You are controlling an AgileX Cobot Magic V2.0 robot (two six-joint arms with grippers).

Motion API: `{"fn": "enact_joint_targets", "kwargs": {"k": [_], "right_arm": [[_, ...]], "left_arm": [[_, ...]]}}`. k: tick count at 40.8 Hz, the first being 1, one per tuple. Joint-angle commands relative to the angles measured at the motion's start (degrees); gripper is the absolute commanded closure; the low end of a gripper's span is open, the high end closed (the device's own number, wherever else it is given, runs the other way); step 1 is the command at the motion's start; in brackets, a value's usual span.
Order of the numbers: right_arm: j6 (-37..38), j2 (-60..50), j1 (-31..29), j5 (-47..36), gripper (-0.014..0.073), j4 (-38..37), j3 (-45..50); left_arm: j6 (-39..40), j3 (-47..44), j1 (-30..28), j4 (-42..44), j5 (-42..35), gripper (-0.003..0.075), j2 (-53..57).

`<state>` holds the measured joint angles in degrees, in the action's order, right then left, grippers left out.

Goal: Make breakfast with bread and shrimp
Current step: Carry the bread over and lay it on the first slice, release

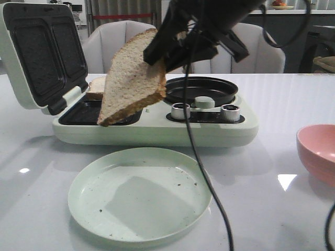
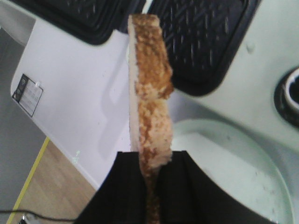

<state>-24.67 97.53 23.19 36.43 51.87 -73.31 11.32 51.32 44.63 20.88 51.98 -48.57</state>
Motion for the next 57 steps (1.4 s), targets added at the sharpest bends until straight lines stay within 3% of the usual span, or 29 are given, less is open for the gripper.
{"fn": "enact_joint_targets", "kwargs": {"k": [1,12,16,21,24,29,34,44,50,57], "right_arm": [[-0.8,2.2,0.5,-2.2,0.0559,3.3,-7.8],[-0.8,17.1,0.9,-0.7,0.0536,4.2,-25.4],[-0.8,21.2,0.9,0.7,0.0392,6.0,-29.9],[-0.8,24.0,0.8,1.5,0.015,6.3,-32.6],[-0.8,24.3,0.2,1.7,0.0106,5.9,-32.7],[-0.8,24.2,-1.3,3.9,0.0125,2.8,-33.5],[1.6,22.3,-2.7,8.6,0.013,-4.7,-33.9],[13.4,12.3,-2.3,17.2,0.013,-31.7,-32.3],[18.2,3.6,-2.1,17.4,0.013,-42.6,-24.4],[21.6,-7.5,-2.2,16.2,0.013,-50.0,-12.4]], "left_arm": [[0.1,1.7,0.4,1.6,-3.5,0.0241,0.5],[0.1,1.7,0.4,1.6,-3.5,0.0241,0.5],[0.1,1.7,0.4,1.6,-3.5,0.0241,0.5],[0.1,1.7,0.4,1.6,-3.5,0.0241,0.5],[0.1,1.7,0.4,1.6,-3.5,0.0241,0.5],[0.1,1.7,0.4,1.7,-3.5,0.0241,0.5],[0.1,1.7,0.4,1.7,-3.5,0.0241,0.5],[0.1,1.7,0.4,1.7,-3.5,0.0241,0.5],[0.1,1.7,0.4,1.7,-3.5,0.0241,0.5],[0.1,1.7,0.4,1.7,-3.5,0.0241,0.5]]}}
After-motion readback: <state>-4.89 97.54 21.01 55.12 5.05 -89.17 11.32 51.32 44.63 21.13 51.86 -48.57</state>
